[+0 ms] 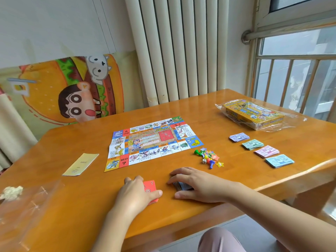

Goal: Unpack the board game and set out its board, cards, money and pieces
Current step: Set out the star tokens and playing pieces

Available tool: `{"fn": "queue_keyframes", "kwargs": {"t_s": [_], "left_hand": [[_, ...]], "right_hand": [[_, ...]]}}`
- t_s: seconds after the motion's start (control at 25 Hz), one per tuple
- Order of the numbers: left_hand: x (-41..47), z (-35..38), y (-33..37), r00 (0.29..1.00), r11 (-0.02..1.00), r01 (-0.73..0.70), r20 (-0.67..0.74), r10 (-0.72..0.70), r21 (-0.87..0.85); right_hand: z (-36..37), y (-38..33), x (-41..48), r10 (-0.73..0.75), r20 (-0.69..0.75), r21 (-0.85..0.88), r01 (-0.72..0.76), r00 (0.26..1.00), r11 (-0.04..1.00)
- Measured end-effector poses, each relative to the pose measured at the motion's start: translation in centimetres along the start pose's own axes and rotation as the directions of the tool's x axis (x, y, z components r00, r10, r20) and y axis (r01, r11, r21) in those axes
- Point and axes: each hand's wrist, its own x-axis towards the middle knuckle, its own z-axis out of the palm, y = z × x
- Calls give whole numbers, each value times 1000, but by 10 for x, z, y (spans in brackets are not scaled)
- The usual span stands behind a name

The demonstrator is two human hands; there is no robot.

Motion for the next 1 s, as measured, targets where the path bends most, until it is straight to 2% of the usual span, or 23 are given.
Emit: {"fn": "queue_keyframes", "kwargs": {"t_s": [0.16, 0.28, 0.36, 0.4, 0.44, 0.56, 0.64, 0.72, 0.84, 1.0], "left_hand": [[4, 0, 2, 1000, 1000, -14, 9, 14, -1], [8, -2, -2, 999, 1000, -28, 21, 28, -14], [11, -2, -5, 999, 999, -40, 28, 41, -33], [12, -2, -7, 999, 998, -40, 32, 41, -43], [14, -3, -7, 999, 998, -37, 31, 38, -49], [16, -9, -2, 998, 997, -65, -15, 65, -48], [18, -11, 11, 978, 976, -194, -94, 185, -103], [21, -10, 32, 923, 911, -379, -132, 361, -161], [38, -3, 74, 836, 815, -546, -69, 544, -192], [60, 14, 121, 737, 735, -659, 57, 673, -162]], "right_hand": [[-2, 4, -7, -4, -4, 52, 5, 1000, 999], [-9, 20, -13, 101, -242, 175, -59, 965, 983], [-23, 41, -16, 239, -409, 204, -167, 880, 965], [-31, 52, -17, 303, -437, 214, -229, 847, 950], [-40, 63, -18, 355, -414, 215, -288, 838, 933], [-58, 83, -18, 451, -159, 212, -416, 878, 884], [-62, 90, -16, 458, -49, 180, -444, 887, 878], [-62, 92, -13, 461, 21, 126, -460, 887, 879], [-57, 92, -13, 457, 41, 58, -459, 889, 887], [-49, 87, -32, 462, -82, 71, -457, 883, 886]]}}
